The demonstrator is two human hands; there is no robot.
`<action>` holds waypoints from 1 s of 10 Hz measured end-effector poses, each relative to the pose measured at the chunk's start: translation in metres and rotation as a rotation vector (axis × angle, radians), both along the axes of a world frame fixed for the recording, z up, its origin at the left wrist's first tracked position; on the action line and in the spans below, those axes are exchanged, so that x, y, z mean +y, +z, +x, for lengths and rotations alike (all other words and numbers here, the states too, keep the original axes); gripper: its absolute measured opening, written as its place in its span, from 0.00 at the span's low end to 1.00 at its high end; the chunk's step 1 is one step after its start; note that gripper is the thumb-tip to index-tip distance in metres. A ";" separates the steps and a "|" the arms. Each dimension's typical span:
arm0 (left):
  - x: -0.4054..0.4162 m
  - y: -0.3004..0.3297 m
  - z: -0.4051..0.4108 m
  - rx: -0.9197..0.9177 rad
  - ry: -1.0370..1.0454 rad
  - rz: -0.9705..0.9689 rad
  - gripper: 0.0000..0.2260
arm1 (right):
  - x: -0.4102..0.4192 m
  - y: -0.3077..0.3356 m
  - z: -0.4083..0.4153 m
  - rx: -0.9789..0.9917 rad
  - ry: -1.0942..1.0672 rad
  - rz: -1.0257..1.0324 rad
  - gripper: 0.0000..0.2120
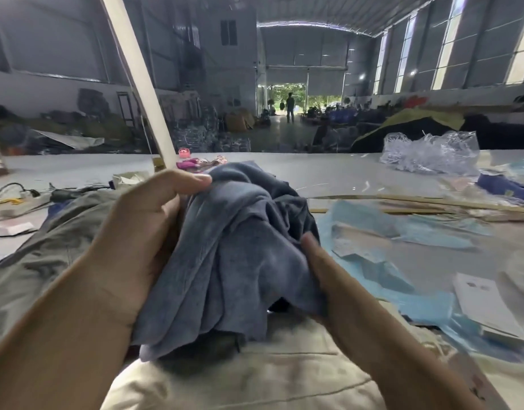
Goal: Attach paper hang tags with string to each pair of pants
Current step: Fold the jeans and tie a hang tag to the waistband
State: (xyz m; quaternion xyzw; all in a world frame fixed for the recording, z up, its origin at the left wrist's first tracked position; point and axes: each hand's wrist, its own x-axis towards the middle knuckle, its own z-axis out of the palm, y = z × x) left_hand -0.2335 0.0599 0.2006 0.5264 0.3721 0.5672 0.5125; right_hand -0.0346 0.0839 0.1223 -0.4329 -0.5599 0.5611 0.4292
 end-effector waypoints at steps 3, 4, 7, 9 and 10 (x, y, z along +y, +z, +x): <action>0.006 -0.001 -0.004 0.053 -0.032 -0.069 0.08 | 0.032 0.023 -0.047 0.355 0.271 -0.030 0.13; 0.018 -0.012 -0.013 0.602 0.224 -0.040 0.04 | 0.029 0.008 -0.043 0.111 0.236 -0.127 0.15; 0.010 -0.006 -0.001 1.101 0.092 0.054 0.24 | 0.003 0.001 -0.012 0.426 0.411 -0.253 0.26; 0.013 -0.027 0.007 0.353 0.097 -0.057 0.15 | -0.016 0.013 0.028 0.751 0.001 0.096 0.24; 0.009 -0.054 0.011 0.112 -0.076 -0.246 0.18 | -0.030 -0.004 0.037 0.653 0.073 -0.040 0.25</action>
